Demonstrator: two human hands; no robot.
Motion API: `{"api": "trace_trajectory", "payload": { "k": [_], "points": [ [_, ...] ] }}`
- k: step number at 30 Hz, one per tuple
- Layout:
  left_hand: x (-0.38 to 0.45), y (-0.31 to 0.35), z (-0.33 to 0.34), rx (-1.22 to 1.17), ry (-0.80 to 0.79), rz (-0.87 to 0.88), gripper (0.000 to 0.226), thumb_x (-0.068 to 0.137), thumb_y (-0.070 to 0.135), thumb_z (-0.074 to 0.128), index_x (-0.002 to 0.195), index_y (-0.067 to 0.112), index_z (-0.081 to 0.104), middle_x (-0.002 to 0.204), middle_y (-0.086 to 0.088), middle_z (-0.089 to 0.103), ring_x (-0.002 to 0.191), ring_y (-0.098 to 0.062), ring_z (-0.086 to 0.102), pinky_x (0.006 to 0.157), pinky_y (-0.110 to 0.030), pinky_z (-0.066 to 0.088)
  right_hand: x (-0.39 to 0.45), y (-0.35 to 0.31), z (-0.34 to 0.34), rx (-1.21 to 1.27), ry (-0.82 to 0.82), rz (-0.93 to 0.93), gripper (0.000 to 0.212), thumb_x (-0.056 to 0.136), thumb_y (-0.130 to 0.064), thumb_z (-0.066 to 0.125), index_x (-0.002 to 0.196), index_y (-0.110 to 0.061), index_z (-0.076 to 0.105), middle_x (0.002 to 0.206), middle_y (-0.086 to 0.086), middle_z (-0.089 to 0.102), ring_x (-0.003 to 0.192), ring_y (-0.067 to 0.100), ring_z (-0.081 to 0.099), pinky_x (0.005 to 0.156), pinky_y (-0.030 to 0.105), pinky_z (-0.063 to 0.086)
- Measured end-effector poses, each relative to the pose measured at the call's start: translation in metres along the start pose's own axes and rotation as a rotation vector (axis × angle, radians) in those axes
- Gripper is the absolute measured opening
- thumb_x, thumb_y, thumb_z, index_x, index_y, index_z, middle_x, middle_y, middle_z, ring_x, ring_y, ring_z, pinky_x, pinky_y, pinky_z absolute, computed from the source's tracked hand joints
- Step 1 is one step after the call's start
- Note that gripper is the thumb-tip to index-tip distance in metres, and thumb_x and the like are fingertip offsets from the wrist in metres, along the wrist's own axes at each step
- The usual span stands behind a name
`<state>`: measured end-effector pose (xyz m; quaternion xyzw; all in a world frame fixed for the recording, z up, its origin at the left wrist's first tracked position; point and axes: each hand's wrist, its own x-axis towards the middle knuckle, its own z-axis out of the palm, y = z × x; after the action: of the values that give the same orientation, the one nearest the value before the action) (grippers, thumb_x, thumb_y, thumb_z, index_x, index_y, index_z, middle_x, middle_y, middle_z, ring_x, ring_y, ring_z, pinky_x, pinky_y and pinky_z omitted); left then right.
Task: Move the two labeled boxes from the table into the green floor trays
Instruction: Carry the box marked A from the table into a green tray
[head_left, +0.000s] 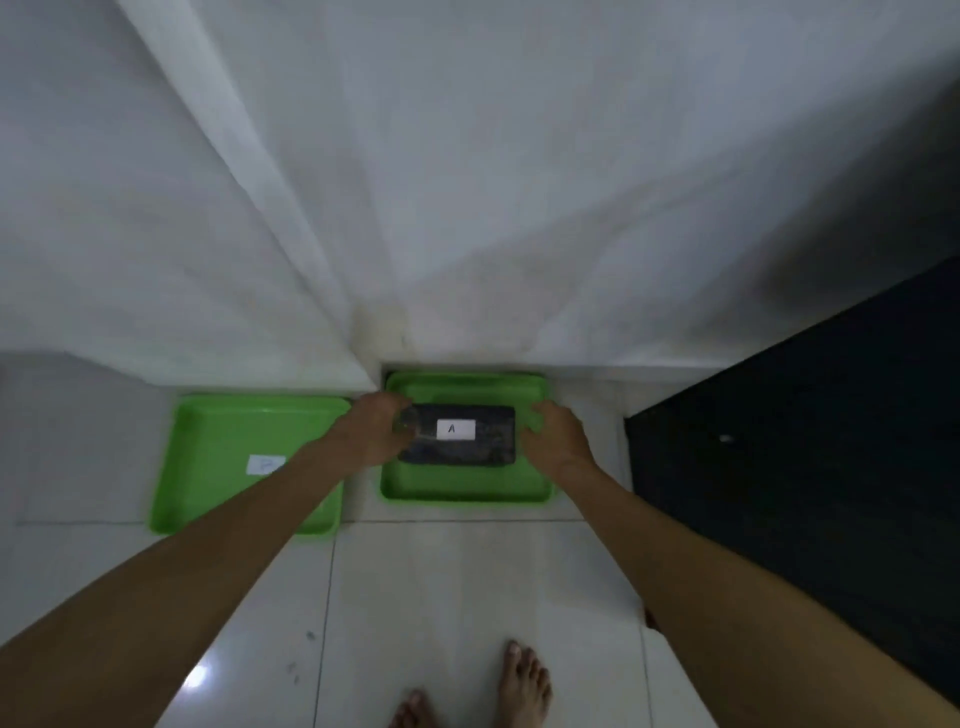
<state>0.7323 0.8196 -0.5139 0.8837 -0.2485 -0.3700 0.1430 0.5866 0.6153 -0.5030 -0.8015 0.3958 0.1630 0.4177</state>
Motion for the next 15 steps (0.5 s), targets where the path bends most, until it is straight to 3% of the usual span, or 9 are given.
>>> {"api": "trace_trajectory", "payload": {
  "k": [2, 5, 7, 9, 13, 15],
  "points": [
    [-0.039, 0.038, -0.054, -0.033, 0.032, -0.013, 0.049, 0.094, 0.032, 0.064, 0.137, 0.01, 0.058, 0.138, -0.018, 0.06, 0.125, -0.032, 0.057, 0.103, -0.037, 0.047, -0.044, -0.035, -0.046, 0.006, 0.002, -0.009, 0.04, 0.097, -0.015, 0.056, 0.133, 0.003, 0.056, 0.133, 0.021, 0.06, 0.119, 0.034, 0.059, 0.097, 0.04, 0.051],
    [-0.105, 0.105, -0.127, -0.005, 0.021, 0.035, 0.061, 0.095, 0.044, 0.061, 0.147, 0.016, 0.048, 0.152, -0.013, 0.048, 0.138, -0.03, 0.047, 0.112, -0.044, 0.04, -0.117, -0.087, -0.122, 0.053, 0.009, -0.033, 0.045, 0.097, -0.019, 0.058, 0.14, -0.005, 0.054, 0.141, 0.013, 0.057, 0.127, 0.029, 0.056, 0.1, 0.029, 0.046],
    [-0.151, 0.153, -0.168, 0.032, 0.005, 0.092, 0.065, 0.095, 0.049, 0.058, 0.149, 0.017, 0.044, 0.155, -0.011, 0.043, 0.142, -0.029, 0.041, 0.114, -0.046, 0.037, -0.165, -0.113, -0.174, 0.048, 0.032, -0.073, 0.044, 0.098, -0.021, 0.058, 0.139, -0.007, 0.055, 0.14, 0.011, 0.058, 0.127, 0.027, 0.056, 0.1, 0.028, 0.044],
    [-0.194, 0.198, -0.202, 0.056, -0.008, 0.149, 0.065, 0.095, 0.052, 0.056, 0.149, 0.019, 0.044, 0.155, -0.009, 0.043, 0.142, -0.026, 0.041, 0.115, -0.042, 0.036, -0.212, -0.13, -0.223, 0.045, 0.062, -0.11, 0.041, 0.097, -0.021, 0.058, 0.135, -0.007, 0.058, 0.134, 0.01, 0.063, 0.123, 0.026, 0.059, 0.101, 0.031, 0.045],
    [-0.269, 0.282, -0.254, 0.006, 0.019, 0.25, 0.066, 0.093, 0.053, 0.058, 0.148, 0.018, 0.046, 0.152, -0.006, 0.048, 0.137, -0.021, 0.048, 0.112, -0.032, 0.037, -0.302, -0.138, -0.312, 0.094, 0.131, -0.151, 0.037, 0.096, -0.024, 0.06, 0.13, -0.008, 0.062, 0.121, 0.009, 0.068, 0.111, 0.025, 0.065, 0.084, 0.026, 0.047],
    [-0.303, 0.324, -0.264, -0.058, 0.047, 0.291, 0.065, 0.093, 0.052, 0.06, 0.147, 0.018, 0.048, 0.149, -0.006, 0.052, 0.133, -0.021, 0.051, 0.106, -0.028, 0.038, -0.343, -0.13, -0.35, 0.115, 0.182, -0.17, 0.037, 0.096, -0.025, 0.06, 0.129, -0.01, 0.063, 0.119, 0.008, 0.07, 0.109, 0.024, 0.066, 0.086, 0.027, 0.049]
  ]
}}
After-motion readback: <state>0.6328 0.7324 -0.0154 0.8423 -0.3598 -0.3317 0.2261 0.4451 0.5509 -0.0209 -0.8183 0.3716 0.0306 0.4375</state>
